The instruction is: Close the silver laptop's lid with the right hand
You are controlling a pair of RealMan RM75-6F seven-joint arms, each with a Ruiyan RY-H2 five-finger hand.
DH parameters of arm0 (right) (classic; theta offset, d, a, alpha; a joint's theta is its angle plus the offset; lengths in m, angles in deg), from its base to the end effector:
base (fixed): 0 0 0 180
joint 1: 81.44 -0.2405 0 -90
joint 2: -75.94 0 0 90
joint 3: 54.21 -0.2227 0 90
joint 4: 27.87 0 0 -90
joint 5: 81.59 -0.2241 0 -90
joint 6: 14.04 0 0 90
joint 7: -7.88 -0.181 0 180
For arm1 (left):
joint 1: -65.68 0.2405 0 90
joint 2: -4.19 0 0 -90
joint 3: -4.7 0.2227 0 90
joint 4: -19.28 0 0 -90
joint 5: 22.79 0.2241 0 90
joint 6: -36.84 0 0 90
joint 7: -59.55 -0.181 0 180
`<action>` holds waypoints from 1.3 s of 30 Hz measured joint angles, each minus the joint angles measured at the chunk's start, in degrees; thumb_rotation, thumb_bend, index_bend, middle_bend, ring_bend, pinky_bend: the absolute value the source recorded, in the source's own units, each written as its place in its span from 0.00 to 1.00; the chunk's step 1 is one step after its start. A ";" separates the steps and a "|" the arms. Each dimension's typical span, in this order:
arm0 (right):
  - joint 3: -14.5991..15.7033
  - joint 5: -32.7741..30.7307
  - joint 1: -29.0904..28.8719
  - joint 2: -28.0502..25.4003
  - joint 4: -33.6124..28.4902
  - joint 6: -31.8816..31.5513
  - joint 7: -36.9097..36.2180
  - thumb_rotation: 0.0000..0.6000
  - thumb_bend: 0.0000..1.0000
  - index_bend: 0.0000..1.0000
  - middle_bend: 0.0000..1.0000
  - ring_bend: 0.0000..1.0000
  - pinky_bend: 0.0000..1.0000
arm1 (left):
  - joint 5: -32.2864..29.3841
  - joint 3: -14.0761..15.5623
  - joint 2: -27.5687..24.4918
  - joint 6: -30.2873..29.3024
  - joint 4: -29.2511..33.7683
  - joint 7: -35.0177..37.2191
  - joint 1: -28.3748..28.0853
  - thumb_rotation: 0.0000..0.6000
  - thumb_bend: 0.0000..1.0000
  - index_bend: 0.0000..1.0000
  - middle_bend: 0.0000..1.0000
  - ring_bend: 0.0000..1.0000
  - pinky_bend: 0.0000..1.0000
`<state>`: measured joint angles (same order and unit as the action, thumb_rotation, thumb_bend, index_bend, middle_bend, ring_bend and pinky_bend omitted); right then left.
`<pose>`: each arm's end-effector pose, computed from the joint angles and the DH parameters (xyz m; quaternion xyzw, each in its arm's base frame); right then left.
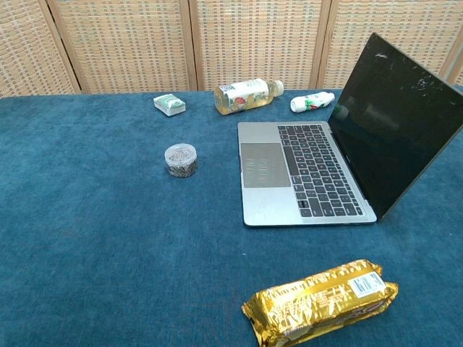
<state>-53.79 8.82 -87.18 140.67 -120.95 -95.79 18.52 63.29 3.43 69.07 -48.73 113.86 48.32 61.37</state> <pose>-0.2760 -0.2059 0.1024 0.6729 -0.3438 0.3262 0.5680 -0.2802 0.2069 0.1201 -0.6250 -0.3516 -0.3378 0.6096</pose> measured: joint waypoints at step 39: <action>-4.55 -7.36 0.37 -2.77 -6.09 5.15 -52.00 1.00 1.00 0.05 0.00 0.00 0.00 | 0.64 0.21 0.13 0.38 -0.39 0.80 -0.27 1.00 0.00 0.00 0.00 0.00 0.00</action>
<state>-58.34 1.46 -86.80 137.90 -127.03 -90.64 -33.48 63.93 3.64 69.20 -48.35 113.47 49.12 61.10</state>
